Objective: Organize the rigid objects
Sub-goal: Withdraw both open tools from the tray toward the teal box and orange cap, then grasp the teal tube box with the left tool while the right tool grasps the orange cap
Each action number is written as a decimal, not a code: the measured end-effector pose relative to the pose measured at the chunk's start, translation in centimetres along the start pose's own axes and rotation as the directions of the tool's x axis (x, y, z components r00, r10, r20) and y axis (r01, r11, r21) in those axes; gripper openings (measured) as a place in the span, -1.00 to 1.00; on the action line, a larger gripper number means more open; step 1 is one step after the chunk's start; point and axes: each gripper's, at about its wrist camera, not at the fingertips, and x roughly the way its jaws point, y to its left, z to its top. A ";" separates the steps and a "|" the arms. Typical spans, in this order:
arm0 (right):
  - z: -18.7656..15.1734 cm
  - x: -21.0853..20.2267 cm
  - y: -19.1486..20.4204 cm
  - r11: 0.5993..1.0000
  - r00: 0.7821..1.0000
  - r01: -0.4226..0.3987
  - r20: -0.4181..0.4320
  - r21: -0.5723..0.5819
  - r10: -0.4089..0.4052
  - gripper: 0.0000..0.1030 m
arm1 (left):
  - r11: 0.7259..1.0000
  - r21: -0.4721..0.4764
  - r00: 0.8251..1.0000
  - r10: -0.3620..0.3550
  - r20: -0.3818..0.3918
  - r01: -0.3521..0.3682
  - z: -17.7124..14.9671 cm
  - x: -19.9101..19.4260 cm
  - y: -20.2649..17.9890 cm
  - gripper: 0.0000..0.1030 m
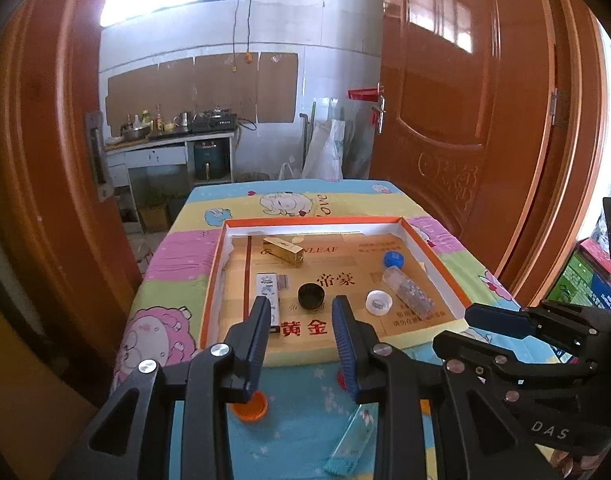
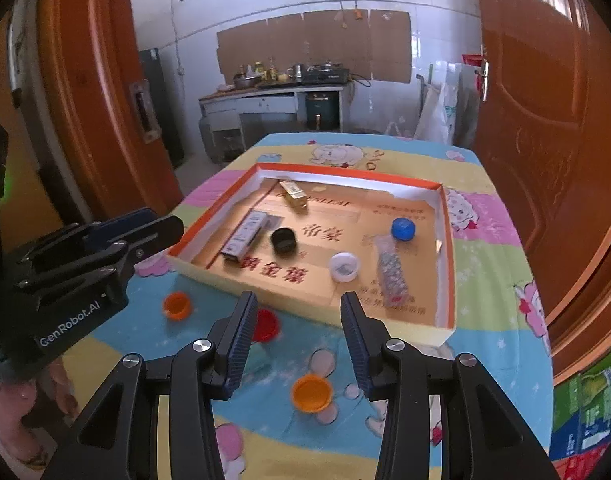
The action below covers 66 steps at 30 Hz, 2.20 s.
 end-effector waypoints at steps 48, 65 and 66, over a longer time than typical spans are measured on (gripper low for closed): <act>-7.4 1.1 -1.5 0.998 0.995 0.045 -0.091 0.046 -0.041 0.06 | 0.934 0.284 0.943 -0.125 -0.310 0.218 -8.2 2.9 -4.3 -0.38; -6.8 3.9 -1.0 0.999 0.990 0.047 -0.135 0.001 -0.047 0.06 | 0.927 0.270 0.928 -0.162 -0.335 0.259 -7.8 5.9 -3.6 -0.38; -6.8 4.1 -0.8 0.999 0.989 0.051 -0.138 -0.008 -0.051 0.06 | 0.929 0.262 0.927 -0.166 -0.336 0.261 -7.8 5.9 -3.5 -0.39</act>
